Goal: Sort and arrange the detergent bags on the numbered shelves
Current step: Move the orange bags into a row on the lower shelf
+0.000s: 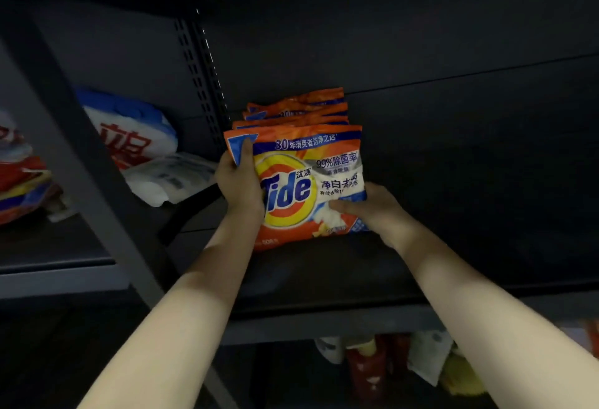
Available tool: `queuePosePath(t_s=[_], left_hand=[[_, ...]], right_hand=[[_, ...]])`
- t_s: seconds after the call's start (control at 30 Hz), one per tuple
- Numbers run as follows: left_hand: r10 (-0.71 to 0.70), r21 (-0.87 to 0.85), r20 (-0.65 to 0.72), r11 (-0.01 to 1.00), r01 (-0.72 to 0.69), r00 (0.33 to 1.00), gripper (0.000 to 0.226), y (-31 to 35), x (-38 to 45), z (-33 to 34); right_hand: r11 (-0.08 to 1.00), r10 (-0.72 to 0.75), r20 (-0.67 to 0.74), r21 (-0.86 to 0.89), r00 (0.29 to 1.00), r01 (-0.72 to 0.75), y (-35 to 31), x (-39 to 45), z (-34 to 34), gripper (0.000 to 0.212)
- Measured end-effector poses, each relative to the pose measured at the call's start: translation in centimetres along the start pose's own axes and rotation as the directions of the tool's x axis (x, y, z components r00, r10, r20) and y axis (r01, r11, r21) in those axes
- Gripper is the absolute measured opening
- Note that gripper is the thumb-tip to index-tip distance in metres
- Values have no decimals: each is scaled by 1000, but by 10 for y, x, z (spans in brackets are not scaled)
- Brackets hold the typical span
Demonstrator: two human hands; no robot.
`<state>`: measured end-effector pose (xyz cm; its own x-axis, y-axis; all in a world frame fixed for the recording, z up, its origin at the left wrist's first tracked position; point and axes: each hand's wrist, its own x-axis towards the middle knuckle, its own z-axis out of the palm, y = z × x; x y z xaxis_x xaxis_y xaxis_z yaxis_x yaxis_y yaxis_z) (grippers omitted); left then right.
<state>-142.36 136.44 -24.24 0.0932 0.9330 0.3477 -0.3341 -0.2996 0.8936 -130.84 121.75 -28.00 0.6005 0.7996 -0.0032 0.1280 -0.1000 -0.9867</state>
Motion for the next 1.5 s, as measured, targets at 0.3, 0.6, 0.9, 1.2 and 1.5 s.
queuePosePath(t_s=[0.3,0.6,0.9,1.2,1.5], left_hand=[[-9,334,180,941,-53,984,35,-15,-42,-50],[121,550,724,492,-674,679,35,-1,-135,-9],[-9,277,957,314,-908,289,31,-16,-187,120],[-20,-173,981,361,-916,-193,27,32,-334,236],[-32,-542,802,380,-750,-596,23,171,-466,280]], right_hand=[[881,-91,-160,-472,983,5,3,-29,-8,42],[589,-184,-149,-808,972,-13,13,-67,-70,32],[448,-208,-250,-884,946,-135,39,-106,-176,32],[372,-166,-607,-768,777,-521,56,-266,-301,31],[212,139,-819,-524,556,-825,-41,-460,-346,27]])
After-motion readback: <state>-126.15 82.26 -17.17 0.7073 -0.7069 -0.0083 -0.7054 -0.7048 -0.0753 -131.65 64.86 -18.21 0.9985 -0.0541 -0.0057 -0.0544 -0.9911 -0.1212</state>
